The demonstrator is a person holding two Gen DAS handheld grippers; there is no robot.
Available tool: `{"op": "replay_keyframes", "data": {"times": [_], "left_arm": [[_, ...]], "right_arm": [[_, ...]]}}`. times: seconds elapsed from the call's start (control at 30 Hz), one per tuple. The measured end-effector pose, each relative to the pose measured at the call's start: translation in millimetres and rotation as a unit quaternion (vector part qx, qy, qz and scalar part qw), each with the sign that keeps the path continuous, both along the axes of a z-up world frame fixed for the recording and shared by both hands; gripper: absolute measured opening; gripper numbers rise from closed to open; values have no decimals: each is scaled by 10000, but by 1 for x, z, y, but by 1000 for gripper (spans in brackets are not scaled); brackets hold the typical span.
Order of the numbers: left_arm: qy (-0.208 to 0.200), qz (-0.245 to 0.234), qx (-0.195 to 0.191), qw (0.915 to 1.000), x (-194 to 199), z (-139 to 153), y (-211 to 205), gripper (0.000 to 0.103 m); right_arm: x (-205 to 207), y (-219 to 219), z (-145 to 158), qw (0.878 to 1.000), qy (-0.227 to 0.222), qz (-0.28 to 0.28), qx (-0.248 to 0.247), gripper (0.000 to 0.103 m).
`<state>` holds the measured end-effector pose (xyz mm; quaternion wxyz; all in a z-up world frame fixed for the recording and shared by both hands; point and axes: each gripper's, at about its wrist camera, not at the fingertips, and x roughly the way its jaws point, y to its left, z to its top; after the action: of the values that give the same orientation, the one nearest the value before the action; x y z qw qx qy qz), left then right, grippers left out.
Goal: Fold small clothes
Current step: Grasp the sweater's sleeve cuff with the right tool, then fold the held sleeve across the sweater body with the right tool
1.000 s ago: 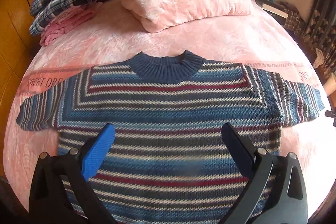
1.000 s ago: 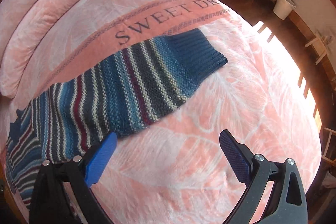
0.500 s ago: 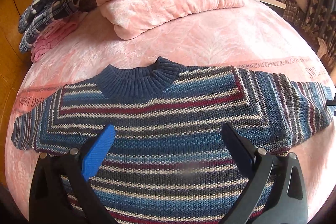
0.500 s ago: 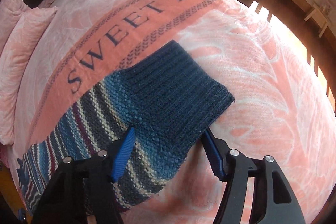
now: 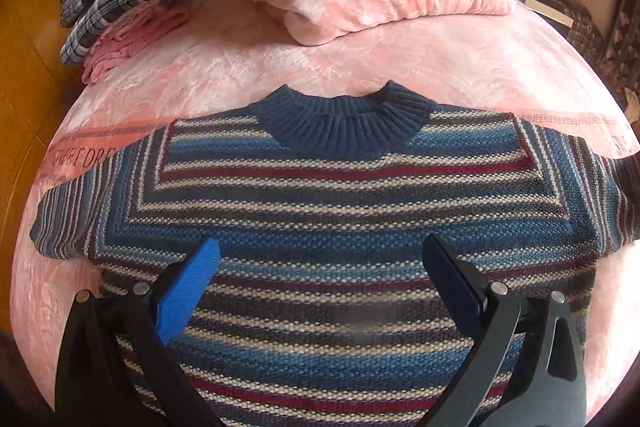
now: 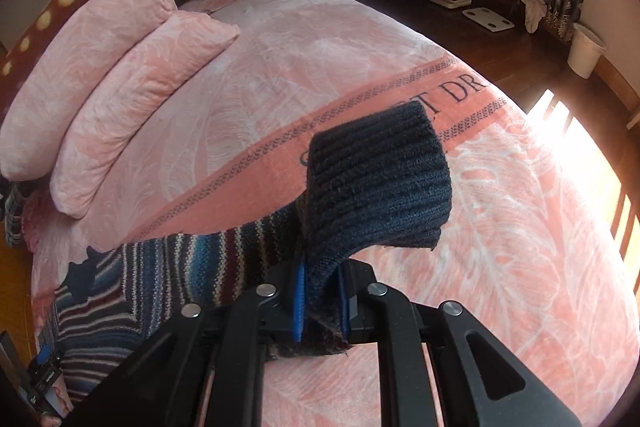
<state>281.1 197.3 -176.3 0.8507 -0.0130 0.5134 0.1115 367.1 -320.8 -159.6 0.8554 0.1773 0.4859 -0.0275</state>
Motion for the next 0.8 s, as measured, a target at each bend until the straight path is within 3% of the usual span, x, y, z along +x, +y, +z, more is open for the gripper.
{"op": "replay_keyframes", "data": {"times": [0.1, 0.23, 0.43, 0.5, 0.57, 0.63, 0.67, 0.8], "left_arm": [[46, 258, -224, 9994, -8, 1, 26, 100], [40, 411, -354, 9985, -18, 8, 46, 100], [104, 230, -582, 9980, -26, 15, 53, 100], [152, 164, -793, 9966, -27, 15, 53, 100], [232, 66, -903, 9956, -26, 13, 51, 100], [268, -49, -931, 9953, -25, 11, 45, 100], [284, -110, -967, 9949, -23, 9, 42, 100], [370, -257, -1391, 9893, -14, -1, 20, 100]], "right_arm": [[-10, 49, 19, 9986, -211, 467, 142, 13], [-17, 142, 20, 9923, -122, 1235, 49, 13], [-28, 279, -15, 9761, 134, 2163, -137, 14], [-33, 310, -33, 9696, 466, 2396, -181, 26], [-46, 329, -39, 9616, 548, 2687, -122, 31], [-64, 333, -32, 9578, 417, 2841, -89, 47], [-74, 329, -27, 9590, 284, 2820, -43, 53], [-98, 287, -16, 9706, 87, 2402, -103, 61]]}}
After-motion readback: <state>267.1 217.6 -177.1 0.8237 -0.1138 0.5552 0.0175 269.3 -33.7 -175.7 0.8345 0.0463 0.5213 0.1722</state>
